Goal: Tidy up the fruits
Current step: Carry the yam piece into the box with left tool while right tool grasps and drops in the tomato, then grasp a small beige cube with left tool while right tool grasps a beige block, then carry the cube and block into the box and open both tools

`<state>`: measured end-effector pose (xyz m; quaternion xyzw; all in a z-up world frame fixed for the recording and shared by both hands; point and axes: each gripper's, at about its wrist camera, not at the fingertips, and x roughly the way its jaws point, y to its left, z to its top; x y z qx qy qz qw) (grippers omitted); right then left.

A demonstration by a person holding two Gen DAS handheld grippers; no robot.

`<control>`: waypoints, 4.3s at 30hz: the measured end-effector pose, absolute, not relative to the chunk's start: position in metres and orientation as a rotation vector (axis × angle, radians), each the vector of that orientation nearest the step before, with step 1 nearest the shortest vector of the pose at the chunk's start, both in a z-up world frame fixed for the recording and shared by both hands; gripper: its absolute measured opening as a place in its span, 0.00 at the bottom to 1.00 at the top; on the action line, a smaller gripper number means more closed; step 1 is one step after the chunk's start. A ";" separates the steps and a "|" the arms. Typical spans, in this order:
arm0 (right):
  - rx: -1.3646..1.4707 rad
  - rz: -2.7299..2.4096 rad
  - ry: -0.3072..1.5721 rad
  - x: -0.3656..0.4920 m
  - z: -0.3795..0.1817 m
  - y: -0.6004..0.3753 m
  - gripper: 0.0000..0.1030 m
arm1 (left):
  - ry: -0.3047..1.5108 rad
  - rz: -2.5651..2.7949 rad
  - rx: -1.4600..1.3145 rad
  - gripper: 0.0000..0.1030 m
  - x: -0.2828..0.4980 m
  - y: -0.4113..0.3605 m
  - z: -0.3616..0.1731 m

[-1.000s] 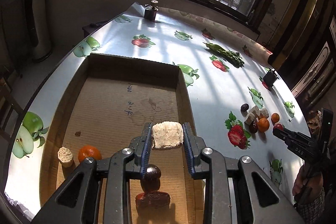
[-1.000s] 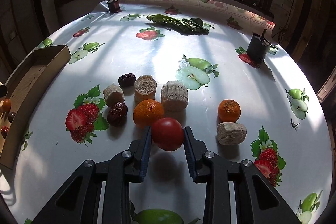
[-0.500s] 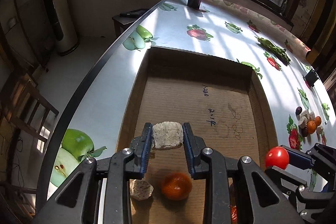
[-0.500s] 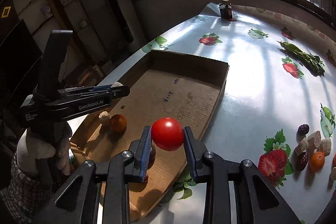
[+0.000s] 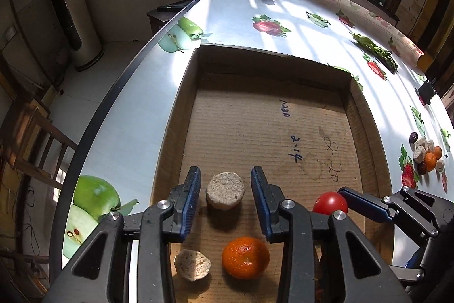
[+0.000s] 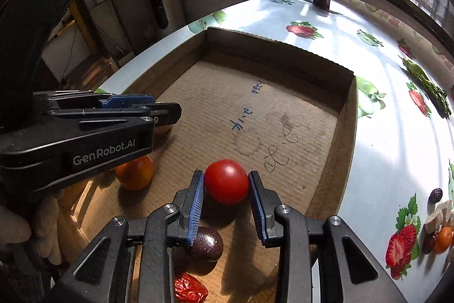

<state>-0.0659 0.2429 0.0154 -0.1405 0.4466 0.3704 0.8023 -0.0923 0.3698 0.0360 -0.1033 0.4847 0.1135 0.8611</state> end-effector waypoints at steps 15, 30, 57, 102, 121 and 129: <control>-0.023 0.655 0.840 -0.081 0.071 0.099 0.59 | 0.832 0.199 -0.340 0.61 -0.148 0.335 0.098; 0.149 0.224 0.845 -0.076 0.063 -0.138 0.64 | 0.898 -0.010 -0.192 0.63 -0.115 0.186 0.094; 0.183 0.255 0.881 0.005 0.008 -0.139 0.63 | 0.927 -0.200 -0.141 0.36 0.007 0.077 0.027; -0.008 0.525 0.728 -0.070 0.089 0.005 0.32 | 0.767 -0.013 -0.239 0.15 -0.086 0.259 0.096; -0.197 0.746 0.927 -0.043 0.029 0.217 0.32 | 0.984 0.194 -0.235 0.15 -0.054 0.373 0.036; -0.197 0.742 0.942 -0.039 0.022 0.222 0.33 | 0.985 0.194 -0.299 0.23 -0.060 0.378 0.033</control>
